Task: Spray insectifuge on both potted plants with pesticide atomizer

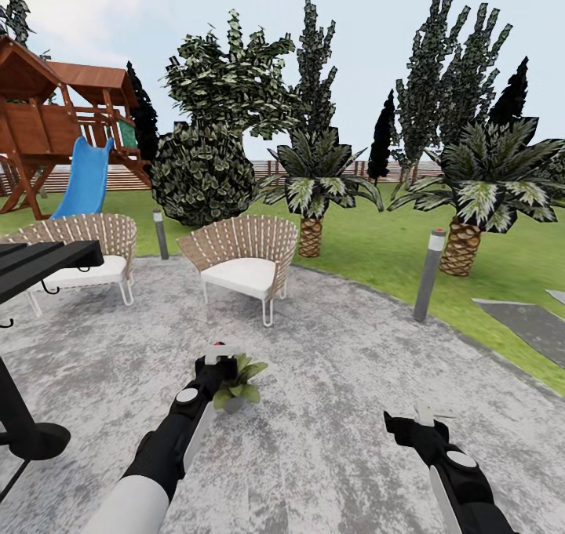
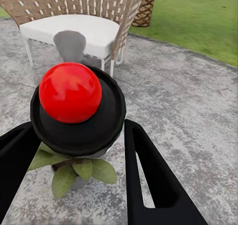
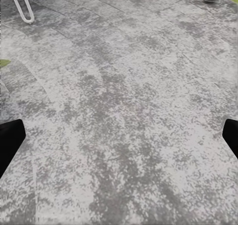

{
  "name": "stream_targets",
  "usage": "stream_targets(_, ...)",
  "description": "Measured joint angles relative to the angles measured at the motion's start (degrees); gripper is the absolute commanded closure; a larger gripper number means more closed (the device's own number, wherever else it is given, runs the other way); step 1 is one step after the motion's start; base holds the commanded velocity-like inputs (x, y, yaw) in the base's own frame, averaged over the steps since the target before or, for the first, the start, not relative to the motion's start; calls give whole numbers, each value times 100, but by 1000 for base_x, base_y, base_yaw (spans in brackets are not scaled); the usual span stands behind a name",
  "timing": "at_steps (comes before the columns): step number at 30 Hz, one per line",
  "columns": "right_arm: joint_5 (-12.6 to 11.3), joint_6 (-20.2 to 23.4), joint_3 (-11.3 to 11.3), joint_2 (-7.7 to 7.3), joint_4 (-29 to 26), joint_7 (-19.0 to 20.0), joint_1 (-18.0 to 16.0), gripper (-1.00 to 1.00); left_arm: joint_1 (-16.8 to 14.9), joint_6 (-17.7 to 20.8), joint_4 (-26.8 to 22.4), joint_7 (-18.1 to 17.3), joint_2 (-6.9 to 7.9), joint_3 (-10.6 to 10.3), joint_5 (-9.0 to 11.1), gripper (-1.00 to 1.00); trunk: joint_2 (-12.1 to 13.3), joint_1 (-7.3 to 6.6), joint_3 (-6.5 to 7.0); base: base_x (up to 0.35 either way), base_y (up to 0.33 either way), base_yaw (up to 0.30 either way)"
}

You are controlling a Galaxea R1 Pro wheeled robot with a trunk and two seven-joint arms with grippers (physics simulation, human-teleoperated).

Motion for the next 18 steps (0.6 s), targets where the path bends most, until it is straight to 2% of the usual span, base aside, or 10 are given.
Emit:
stream_targets(12,10,-5,-1,-1,5,-9,0,-100,2,14,-6,0,24,9,-19,100,0,0,0,0,0,0)
stream_targets(14,103,-18,-4,-14,40,5,4,-100,2,16,-1,-3,30,9,-28,100,0,0,0,0,0,0)
stream_targets(16,282,-25,-3,-144,100,25,4,-100,2,17,5,-33,37,9,-33,100,0,0,0,0,0,0)
stream_targets(18,425,-26,24,-408,138,38,5,-100,2,18,12,-156,40,-30,-53,100,0,0,0,0,0,0)
